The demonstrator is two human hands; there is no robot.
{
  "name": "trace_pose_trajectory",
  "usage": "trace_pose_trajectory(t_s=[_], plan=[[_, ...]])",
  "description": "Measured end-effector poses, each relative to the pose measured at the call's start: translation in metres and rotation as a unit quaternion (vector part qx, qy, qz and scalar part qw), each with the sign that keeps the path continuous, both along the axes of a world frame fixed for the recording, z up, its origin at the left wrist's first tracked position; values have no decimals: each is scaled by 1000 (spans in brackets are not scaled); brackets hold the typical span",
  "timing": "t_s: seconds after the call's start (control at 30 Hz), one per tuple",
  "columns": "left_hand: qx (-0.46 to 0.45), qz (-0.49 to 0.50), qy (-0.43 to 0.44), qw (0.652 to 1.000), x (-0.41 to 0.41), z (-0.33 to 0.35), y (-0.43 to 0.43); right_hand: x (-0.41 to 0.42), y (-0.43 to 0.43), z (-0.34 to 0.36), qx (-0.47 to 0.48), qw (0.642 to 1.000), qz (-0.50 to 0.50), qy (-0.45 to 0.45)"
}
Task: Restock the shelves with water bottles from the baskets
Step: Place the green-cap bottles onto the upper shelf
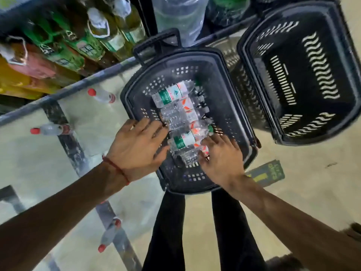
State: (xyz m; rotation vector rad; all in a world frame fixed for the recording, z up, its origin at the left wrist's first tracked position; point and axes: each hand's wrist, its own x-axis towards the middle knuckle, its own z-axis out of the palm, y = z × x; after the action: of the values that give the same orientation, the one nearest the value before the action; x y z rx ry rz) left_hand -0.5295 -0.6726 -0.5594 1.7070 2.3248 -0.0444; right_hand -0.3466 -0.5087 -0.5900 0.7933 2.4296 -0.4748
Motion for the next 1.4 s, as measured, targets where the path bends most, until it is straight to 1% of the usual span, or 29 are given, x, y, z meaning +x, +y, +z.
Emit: trace_pose_trajectory(t_s=[0.07, 0.1, 0.13, 0.17, 0.2, 0.23, 0.3, 0.33, 0.37, 0.4, 0.43, 0.5, 0.53, 0.6, 0.7, 0.73, 0.77, 0.83, 0.9, 1.0, 1.03, 1.07, 1.13, 1.17, 1.23, 1.33, 1.4], plan=[[2, -7, -5, 1000, 1, -33, -7, -4, -9, -47, -74, 993, -83, -42], [1, -5, -7, 1000, 1, -48, -9, -5, -12, -77, -105, 983, -138, -63], [-2, 0, -11, 1000, 1, -62, -10, -7, -16, -104, -133, 968, -194, -90], [-3, 6, -16, 1000, -1, -74, -11, -10, -20, -133, -174, 944, -257, -114], [0, 12, -19, 1000, -3, -86, -12, -13, -23, -160, -214, 911, -329, -125], [5, 15, -22, 1000, -6, -96, -12, -15, -25, -186, -257, 866, -411, -120], [12, 13, -26, 999, -10, -116, -15, -22, -30, -230, -340, 755, -553, -89], [11, 9, -28, 1000, -12, -124, -16, -26, -32, -246, -362, 717, -590, -77], [8, 6, -29, 1000, -13, -131, -18, -30, -33, -264, -379, 687, -616, -66], [5, 3, -30, 1000, -15, -138, -20, -33, -35, -277, -386, 668, -633, -64], [5, 2, -30, 1000, -15, -145, -21, -35, -37, -292, -391, 651, -647, -62], [8, -1, -33, 999, -15, -155, -22, -37, -39, -315, -377, 638, -669, -49], [8, -2, -37, 999, -14, -159, -21, -37, -40, -319, -378, 633, -675, -27], [9, 1, -45, 999, -12, -163, -18, -32, -40, -326, -381, 632, -675, 4], [10, 8, -49, 999, -9, -162, -14, -24, -40, -310, -393, 615, -684, -3], [11, 6, -48, 999, -8, -160, -12, -22, -37, -299, -393, 623, -676, -9], [11, 3, -48, 999, -7, -159, -11, -19, -32, -288, -378, 650, -659, -5], [3, -1, -50, 999, -7, -157, -5, -10, -18, -264, -344, 725, -596, 30], [-16, -3, -57, 998, -5, -156, -2, 2, -3, -240, -340, 778, -523, 81], [-44, -1, -60, 997, -4, -153, 5, 15, 19, -207, -322, 835, -426, 133], [-55, 4, -58, 997, -4, -152, 8, 16, 27, -193, -319, 847, -398, 148], [-71, 13, -58, 996, -4, -152, 12, 16, 34, -183, -300, 870, -362, 148], [-103, 32, -63, 992, -6, -155, 22, 13, 49, -162, -207, 942, -239, 108], [-116, 42, -67, 990, -8, -158, 29, 13, 56, -156, -173, 961, -195, 90], [-140, 66, -81, 985, -14, -165, 47, 9, 69, -143, -149, 971, -175, 68], [-171, 98, -114, 974, -24, -190, 78, 2, 84, -134, -133, 975, -161, 76], [-168, 126, -123, 970, -31, -212, 94, -5, 89, -135, -138, 972, -168, 88]])
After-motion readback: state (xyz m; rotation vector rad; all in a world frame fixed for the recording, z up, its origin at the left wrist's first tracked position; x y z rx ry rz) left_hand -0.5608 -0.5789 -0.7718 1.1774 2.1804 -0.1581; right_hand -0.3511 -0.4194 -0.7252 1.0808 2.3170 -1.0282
